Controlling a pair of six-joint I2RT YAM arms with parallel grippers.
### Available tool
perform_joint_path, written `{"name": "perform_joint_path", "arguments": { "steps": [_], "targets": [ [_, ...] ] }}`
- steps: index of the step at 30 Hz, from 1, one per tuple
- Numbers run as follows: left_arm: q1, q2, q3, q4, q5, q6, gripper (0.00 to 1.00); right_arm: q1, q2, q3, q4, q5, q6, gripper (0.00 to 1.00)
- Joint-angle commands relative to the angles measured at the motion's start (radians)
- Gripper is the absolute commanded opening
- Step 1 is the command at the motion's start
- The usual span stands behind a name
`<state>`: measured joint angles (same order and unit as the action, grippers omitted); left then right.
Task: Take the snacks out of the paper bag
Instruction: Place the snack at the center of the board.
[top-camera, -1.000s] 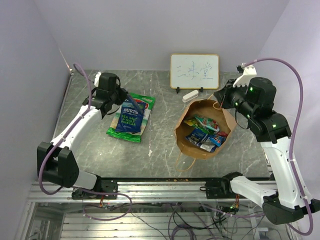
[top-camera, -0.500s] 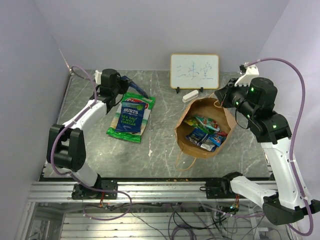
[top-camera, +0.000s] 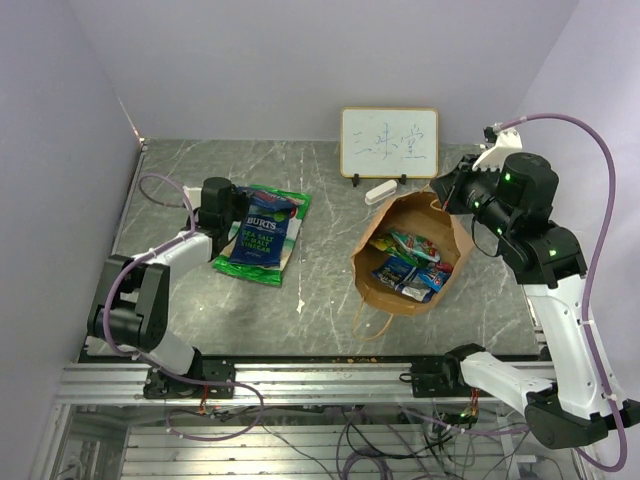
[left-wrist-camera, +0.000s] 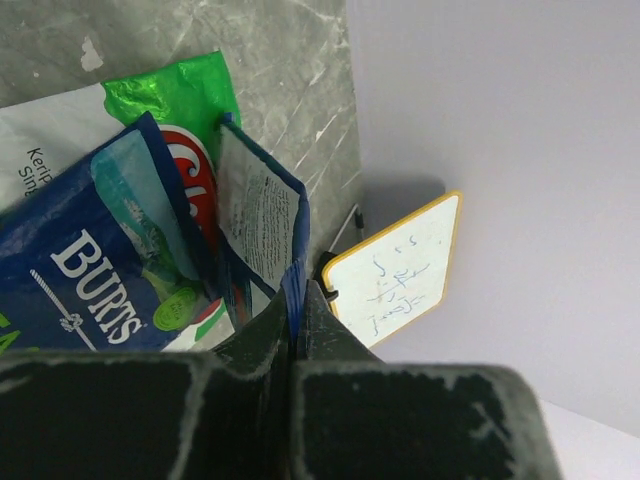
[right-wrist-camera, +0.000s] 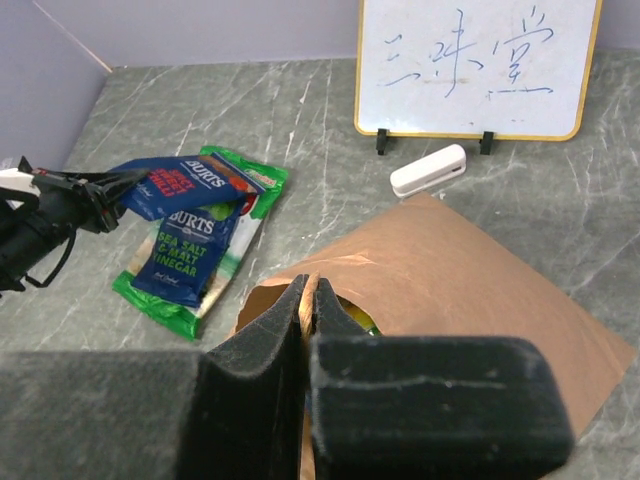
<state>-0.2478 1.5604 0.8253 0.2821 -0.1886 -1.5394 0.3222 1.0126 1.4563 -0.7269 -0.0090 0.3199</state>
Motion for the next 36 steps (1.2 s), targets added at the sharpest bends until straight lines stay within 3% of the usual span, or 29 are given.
{"name": "perform_joint_path", "arguments": {
  "steps": [1,14,23,31,36],
  "targets": [
    [0.004,-0.067,-0.035,0.046,-0.060,-0.017,0.07,0.002,-0.005,0.018,0.011,-0.004,0.013,0.00],
    [0.004,-0.164,-0.155,-0.034,-0.089,-0.011,0.07,0.003,0.018,0.022,0.040,-0.035,-0.025,0.00],
    [-0.001,-0.150,-0.333,0.108,-0.057,-0.075,0.09,0.003,0.024,0.015,0.042,-0.058,-0.031,0.00],
    [-0.001,-0.188,-0.352,-0.029,-0.092,-0.049,0.27,0.003,0.030,0.021,0.034,-0.083,-0.037,0.00],
    [-0.001,-0.159,-0.414,0.067,-0.052,-0.101,0.37,0.002,0.013,-0.004,0.043,-0.093,-0.032,0.00]
  ]
}}
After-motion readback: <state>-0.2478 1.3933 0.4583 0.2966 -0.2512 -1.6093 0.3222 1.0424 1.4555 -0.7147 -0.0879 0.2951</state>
